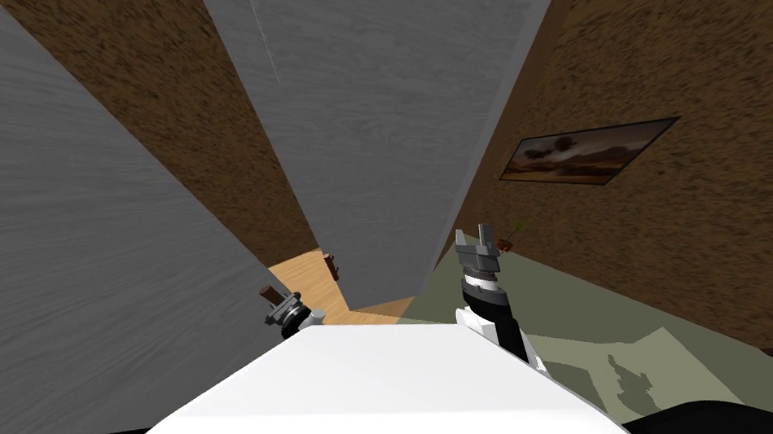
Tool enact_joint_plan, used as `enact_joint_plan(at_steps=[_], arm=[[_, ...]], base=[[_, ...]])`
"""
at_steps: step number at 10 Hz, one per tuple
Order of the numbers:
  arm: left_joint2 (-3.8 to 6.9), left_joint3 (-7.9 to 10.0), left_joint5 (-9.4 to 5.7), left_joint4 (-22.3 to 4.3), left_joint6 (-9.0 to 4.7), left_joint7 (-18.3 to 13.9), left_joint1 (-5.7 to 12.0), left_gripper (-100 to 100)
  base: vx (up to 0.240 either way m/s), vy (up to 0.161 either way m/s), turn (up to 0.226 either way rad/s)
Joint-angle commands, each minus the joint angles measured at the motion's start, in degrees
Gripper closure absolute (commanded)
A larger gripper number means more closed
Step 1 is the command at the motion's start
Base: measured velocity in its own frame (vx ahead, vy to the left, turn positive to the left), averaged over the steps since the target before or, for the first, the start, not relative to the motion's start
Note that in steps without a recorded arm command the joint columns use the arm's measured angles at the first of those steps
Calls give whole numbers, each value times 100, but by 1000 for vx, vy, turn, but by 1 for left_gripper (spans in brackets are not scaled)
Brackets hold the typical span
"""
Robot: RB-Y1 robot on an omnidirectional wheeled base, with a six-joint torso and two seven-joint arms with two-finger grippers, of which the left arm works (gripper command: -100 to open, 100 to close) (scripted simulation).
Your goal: Push the door open
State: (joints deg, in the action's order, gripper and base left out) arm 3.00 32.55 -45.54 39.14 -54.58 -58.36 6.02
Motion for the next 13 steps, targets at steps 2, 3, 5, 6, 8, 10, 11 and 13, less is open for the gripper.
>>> enact_joint_plan(at_steps=[2,3,5,6,8,10,11,13], arm=[[-63,262,-29,85,-58,45,-15,100],[-92,187,-24,135,-6,42,-49,100],[-34,337,-117,93,-165,96,-41,100],[2,429,-180,54,-284,125,-12,100],[2,429,-180,50,-284,125,-12,100],[38,537,-254,9,-423,159,27,100],[61,618,-311,-24,-530,185,60,100],[61,618,-311,-24,-530,185,60,100]], base=[[100,42,-40],[51,21,-7],[-34,153,-116],[-15,202,-108],[-15,95,-31],[1,35,-43],[-37,159,-149],[-6,93,-36]])
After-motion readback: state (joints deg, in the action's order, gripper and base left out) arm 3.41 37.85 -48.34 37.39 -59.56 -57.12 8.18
